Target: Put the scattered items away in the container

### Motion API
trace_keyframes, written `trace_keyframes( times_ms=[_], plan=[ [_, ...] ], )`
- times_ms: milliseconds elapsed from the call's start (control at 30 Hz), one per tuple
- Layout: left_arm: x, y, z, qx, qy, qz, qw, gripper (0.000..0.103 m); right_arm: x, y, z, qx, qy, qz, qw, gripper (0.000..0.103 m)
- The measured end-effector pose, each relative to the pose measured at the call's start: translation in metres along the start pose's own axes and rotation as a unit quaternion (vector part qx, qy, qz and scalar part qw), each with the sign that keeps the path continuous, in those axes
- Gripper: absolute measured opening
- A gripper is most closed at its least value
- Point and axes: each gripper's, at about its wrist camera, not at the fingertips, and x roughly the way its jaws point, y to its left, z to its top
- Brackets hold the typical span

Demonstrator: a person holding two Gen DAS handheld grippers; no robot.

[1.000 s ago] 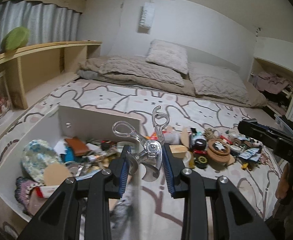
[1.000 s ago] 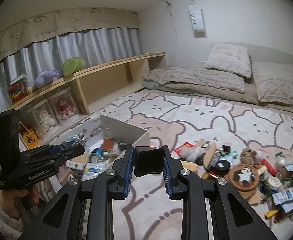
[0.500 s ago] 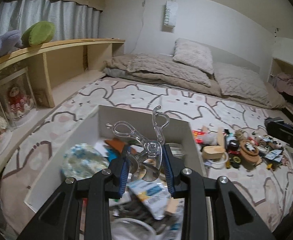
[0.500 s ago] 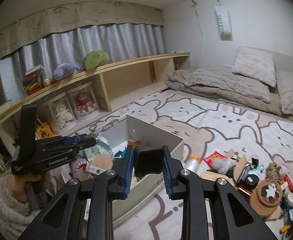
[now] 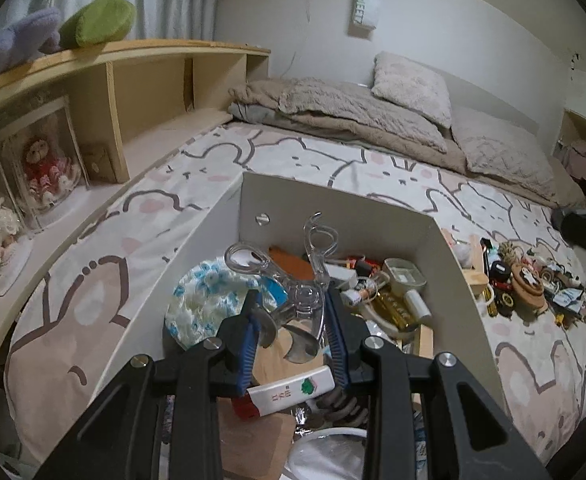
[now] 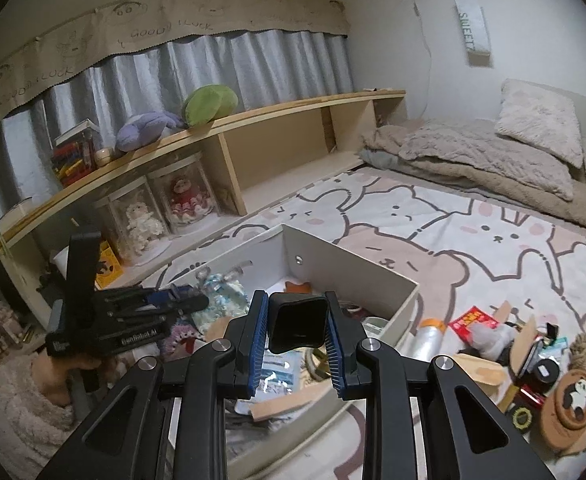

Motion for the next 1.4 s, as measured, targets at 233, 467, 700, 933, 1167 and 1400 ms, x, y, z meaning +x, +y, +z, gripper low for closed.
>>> trace_keyframes(
  times_ms=[233,467,700,933,1167,1400],
  plan=[
    [0.005,0.011,-0.006,-0.005,0.010,-0.009,0.9999,0.031,0.031,0.011,0.009,-0.002,0.023,0.021,1.000,0.027],
    [0.006,0.020,-0.010,-0.012,0.014,-0.015,0.9997,0.031,0.069,0.023,0.019,-0.004,0.056,0.041,0.998,0.027],
    [0.002,0.024,-0.013,-0.008,0.008,-0.022,0.9997,0.039,0.105,0.033,0.033,-0.010,0.087,0.050,0.995,0.027],
    [-0.003,0.029,-0.016,-0.001,-0.002,-0.029,0.9996,0.039,0.148,0.042,0.050,-0.009,0.121,0.061,0.991,0.027],
    [-0.002,0.036,-0.019,-0.007,-0.005,-0.040,0.9992,0.039,0.196,0.049,0.057,-0.017,0.165,0.045,0.985,0.027],
    [0.002,0.039,-0.020,-0.007,-0.005,-0.046,0.9989,0.039,0.235,0.049,0.053,-0.013,0.207,0.045,0.977,0.027]
  ],
)
